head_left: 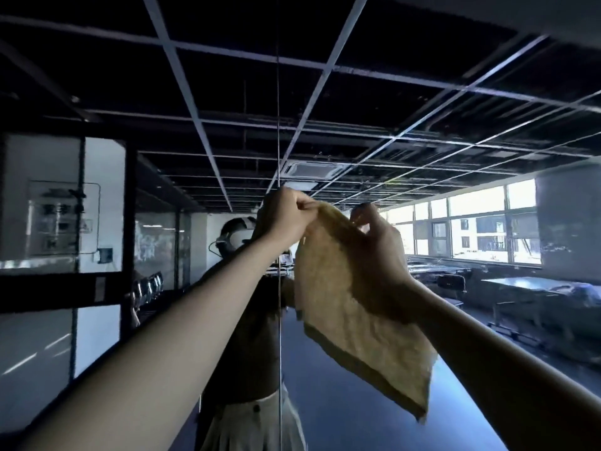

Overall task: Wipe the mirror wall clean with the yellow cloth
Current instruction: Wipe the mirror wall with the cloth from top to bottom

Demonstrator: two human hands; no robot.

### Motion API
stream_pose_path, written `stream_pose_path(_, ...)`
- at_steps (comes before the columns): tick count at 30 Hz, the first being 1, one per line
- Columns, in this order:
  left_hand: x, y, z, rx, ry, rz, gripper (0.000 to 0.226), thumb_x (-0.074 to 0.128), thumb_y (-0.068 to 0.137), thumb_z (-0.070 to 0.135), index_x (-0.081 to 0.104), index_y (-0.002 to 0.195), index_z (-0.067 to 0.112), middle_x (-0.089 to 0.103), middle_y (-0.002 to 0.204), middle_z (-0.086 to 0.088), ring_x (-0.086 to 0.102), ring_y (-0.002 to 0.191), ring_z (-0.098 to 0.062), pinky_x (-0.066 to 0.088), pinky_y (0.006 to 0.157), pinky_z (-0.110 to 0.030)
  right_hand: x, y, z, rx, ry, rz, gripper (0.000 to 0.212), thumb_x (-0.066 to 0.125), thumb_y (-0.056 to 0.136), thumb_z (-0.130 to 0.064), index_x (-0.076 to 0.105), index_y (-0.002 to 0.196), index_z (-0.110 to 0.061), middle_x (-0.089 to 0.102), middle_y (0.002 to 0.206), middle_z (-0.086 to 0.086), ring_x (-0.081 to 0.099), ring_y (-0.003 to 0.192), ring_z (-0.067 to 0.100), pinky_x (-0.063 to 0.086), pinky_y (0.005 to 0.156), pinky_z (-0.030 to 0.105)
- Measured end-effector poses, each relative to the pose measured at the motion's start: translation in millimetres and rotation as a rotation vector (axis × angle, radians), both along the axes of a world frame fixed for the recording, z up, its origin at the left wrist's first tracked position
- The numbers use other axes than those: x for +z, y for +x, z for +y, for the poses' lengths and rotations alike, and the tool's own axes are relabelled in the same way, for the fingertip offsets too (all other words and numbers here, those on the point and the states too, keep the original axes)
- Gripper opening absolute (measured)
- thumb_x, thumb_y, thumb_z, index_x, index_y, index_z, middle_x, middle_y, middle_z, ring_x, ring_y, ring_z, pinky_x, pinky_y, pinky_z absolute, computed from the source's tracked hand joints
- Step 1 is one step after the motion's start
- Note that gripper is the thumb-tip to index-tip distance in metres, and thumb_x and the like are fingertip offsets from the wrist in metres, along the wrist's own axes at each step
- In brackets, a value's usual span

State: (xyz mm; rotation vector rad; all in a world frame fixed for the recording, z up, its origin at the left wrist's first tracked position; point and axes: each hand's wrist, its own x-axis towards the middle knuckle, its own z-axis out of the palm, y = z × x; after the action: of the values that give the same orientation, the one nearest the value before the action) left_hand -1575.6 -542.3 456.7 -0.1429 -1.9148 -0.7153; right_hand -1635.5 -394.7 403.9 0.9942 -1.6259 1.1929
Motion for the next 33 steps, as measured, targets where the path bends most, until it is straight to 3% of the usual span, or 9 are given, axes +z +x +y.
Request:
stream_pose_path(4, 44, -16, 4, 0.065, 0.094, 0.143, 0.012, 0.063, 0.079, 0.007, 0.072, 0.074, 0.012, 0.068, 0.067, -0.002, 0.068, 0.065, -0.023, 0.058, 0.063, -0.045, 37, -19, -23, -0.017, -0.025, 0.156, 0.015, 0.055, 0.087, -0.009, 0.065, 0.097, -0.008, 0.055, 0.102, 0.012, 0.050, 0.089, 0.020, 0.030, 0.071, -0.001)
stream_pose_path(7, 79, -19, 6, 0.037, 0.211, 0.272, 0.018, 0.059, 0.079, -0.001, 0.073, 0.084, 0.010, 0.069, 0.077, -0.003, 0.068, 0.076, -0.021, 0.058, 0.072, -0.038, 76, -36, -32, -0.232, 0.022, 0.284, 0.027, 0.061, 0.083, -0.001, 0.065, 0.109, -0.003, 0.055, 0.116, 0.018, 0.051, 0.099, 0.028, 0.034, 0.076, 0.017)
stream_pose_path(10, 89, -20, 3, 0.113, 0.128, 0.367, 0.024, 0.057, 0.079, -0.004, 0.073, 0.090, 0.009, 0.068, 0.083, 0.002, 0.065, 0.081, -0.014, 0.053, 0.073, -0.023, 88, -48, -41, -0.403, 0.098, 0.520, 0.043, 0.063, 0.070, -0.018, 0.066, 0.111, -0.005, 0.058, 0.116, 0.012, 0.044, 0.102, 0.026, 0.037, 0.085, 0.036)
stream_pose_path(12, 79, -26, 0, 0.170, 0.025, 0.401, 0.024, 0.057, 0.081, -0.004, 0.073, 0.095, 0.007, 0.071, 0.091, 0.000, 0.062, 0.083, -0.009, 0.044, 0.073, -0.012, 72, -54, -57, -0.257, 0.012, 0.496, 0.036, 0.049, 0.086, -0.007, 0.060, 0.119, -0.001, 0.055, 0.125, 0.007, 0.047, 0.114, 0.021, 0.040, 0.097, 0.032)
stream_pose_path(15, 65, -33, -5, 0.153, -0.088, 0.452, 0.028, 0.058, 0.080, -0.007, 0.072, 0.102, 0.005, 0.070, 0.101, -0.006, 0.062, 0.094, -0.010, 0.041, 0.082, -0.006, 45, -58, -85, -0.146, 0.040, 0.406, 0.049, 0.033, 0.098, -0.018, 0.035, 0.143, 0.002, 0.030, 0.151, 0.014, 0.015, 0.143, 0.021, 0.021, 0.116, 0.041)
stream_pose_path(21, 70, -24, -2, 0.239, -0.188, 0.403, 0.039, 0.055, 0.086, 0.019, 0.060, 0.123, 0.008, 0.056, 0.123, -0.005, 0.054, 0.112, -0.014, 0.035, 0.098, -0.015, 70, -58, -105, -0.452, 0.109, 0.447, 0.072, 0.021, 0.093, -0.054, 0.026, 0.148, -0.007, 0.022, 0.154, 0.017, 0.010, 0.144, 0.032, 0.007, 0.115, 0.044)
stream_pose_path(26, 81, -13, -28, 0.333, -0.116, 0.596, 0.033, 0.049, 0.089, 0.003, 0.058, 0.120, 0.002, 0.049, 0.127, -0.011, 0.055, 0.110, -0.024, 0.043, 0.098, -0.034, 132, -56, -97, -0.496, 0.199, 0.524, 0.068, 0.007, 0.094, -0.055, 0.023, 0.149, -0.019, 0.015, 0.157, 0.007, 0.002, 0.146, 0.027, -0.004, 0.116, 0.042)
stream_pose_path(30, 82, -3, -44, 0.420, -0.219, 0.596, 0.031, 0.043, 0.090, -0.002, 0.059, 0.116, -0.003, 0.052, 0.124, -0.012, 0.053, 0.108, -0.021, 0.032, 0.094, -0.010, 226, -49, -108, -0.435, 0.145, 0.370, 0.051, 0.010, 0.102, -0.042, 0.006, 0.151, -0.031, 0.000, 0.160, -0.004, -0.013, 0.145, 0.018, -0.010, 0.116, 0.044)
stream_pose_path(33, 78, -1, -53, 0.444, -0.266, 0.573, 0.034, 0.040, 0.088, -0.003, 0.060, 0.116, -0.003, 0.055, 0.123, -0.011, 0.052, 0.112, -0.020, 0.028, 0.096, -0.009, 230, -51, -116, -0.468, 0.150, 0.398, 0.051, 0.011, 0.101, -0.044, 0.007, 0.151, -0.037, 0.003, 0.160, -0.003, -0.009, 0.146, 0.020, -0.004, 0.118, 0.043)
